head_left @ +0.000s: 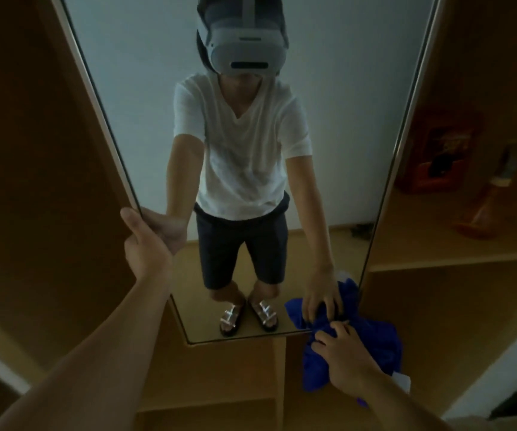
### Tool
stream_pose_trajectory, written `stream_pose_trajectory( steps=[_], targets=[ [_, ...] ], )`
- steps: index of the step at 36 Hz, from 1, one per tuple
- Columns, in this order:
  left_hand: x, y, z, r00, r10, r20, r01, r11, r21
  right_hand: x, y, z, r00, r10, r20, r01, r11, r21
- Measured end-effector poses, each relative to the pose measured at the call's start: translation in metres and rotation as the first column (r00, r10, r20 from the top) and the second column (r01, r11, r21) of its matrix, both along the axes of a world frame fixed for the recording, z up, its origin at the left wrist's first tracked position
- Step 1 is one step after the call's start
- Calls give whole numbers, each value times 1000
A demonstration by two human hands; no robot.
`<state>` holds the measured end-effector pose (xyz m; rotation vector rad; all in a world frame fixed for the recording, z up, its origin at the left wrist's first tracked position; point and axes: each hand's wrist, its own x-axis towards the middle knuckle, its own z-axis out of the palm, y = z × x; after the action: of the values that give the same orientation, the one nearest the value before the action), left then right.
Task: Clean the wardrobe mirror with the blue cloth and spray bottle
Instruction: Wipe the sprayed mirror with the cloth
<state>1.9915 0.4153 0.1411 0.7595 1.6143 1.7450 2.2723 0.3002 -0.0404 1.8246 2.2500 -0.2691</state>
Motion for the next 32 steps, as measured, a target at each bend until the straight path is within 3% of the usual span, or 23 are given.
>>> stream_pose_trajectory(
  steps=[2,5,8,12,19,21,25,32],
  targets=[
    [-1,1,0,999,-32,-6,32,999,1,-10,1,6,996,-89,-24,86,991,-99],
    [-2,2,6,996,-84,-10,84,996,-13,-26,2,23,991,-122,60,136,901,-412],
    [-5,-3,14,993,-111,-50,107,992,-67,-33,-10,40,964,-264,17,237,832,-502],
    [-7,-21,27,984,-77,-161,58,992,-116,-21,-30,71,765,-590,-258,489,792,-365],
    [-1,-48,60,929,62,-364,-77,997,-26,27,-27,169,503,-662,-556,676,702,-223],
    [3,-55,72,930,52,-364,-69,997,-34,34,-24,202,470,-612,-636,683,708,-177],
    [9,-57,90,943,-19,-331,-16,995,-102,39,-11,263,493,-495,-716,710,704,2],
    [5,-57,114,943,-144,-299,81,973,-214,28,6,304,439,-470,-766,679,732,-59]
  ],
)
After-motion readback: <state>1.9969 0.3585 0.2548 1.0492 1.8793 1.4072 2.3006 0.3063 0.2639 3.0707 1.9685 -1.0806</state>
